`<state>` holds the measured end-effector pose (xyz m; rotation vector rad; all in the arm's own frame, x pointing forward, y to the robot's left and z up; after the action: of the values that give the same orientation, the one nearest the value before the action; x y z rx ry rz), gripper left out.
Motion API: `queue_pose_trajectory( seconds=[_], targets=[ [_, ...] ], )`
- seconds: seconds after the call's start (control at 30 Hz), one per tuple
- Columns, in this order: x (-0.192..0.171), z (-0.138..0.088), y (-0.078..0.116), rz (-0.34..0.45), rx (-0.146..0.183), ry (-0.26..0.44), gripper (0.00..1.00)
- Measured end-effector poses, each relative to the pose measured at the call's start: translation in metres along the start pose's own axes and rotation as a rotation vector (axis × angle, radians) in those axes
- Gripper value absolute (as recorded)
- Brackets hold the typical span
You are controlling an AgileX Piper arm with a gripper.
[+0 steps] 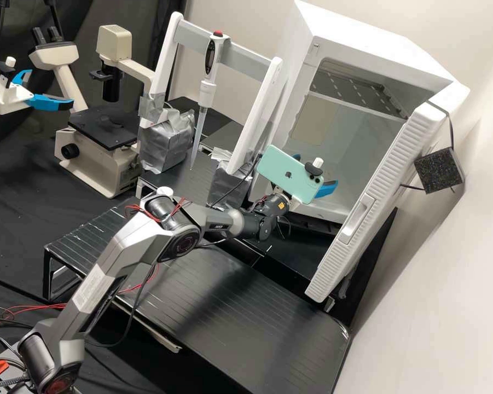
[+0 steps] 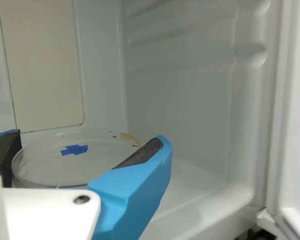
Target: Move the petri dish to the incubator
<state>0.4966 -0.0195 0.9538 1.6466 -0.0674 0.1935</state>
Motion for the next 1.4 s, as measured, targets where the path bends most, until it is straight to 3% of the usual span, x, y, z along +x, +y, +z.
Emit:
queue_pose_trajectory(
  seconds=[0.2, 0.7, 0.73, 0.97, 1.4],
  targets=[
    [0.003, 0.018, -0.012, -0.041, 0.006, -0.079, 0.00],
    [0.005, 0.018, -0.014, -0.040, 0.006, -0.071, 0.00],
    [0.005, 0.018, -0.014, -0.040, 0.006, -0.071, 1.00],
    [0.005, 0.018, -0.014, -0.041, -0.017, -0.070, 1.00],
    [-0.009, 0.015, -0.018, -0.053, -0.012, -0.059, 1.00]
  ],
)
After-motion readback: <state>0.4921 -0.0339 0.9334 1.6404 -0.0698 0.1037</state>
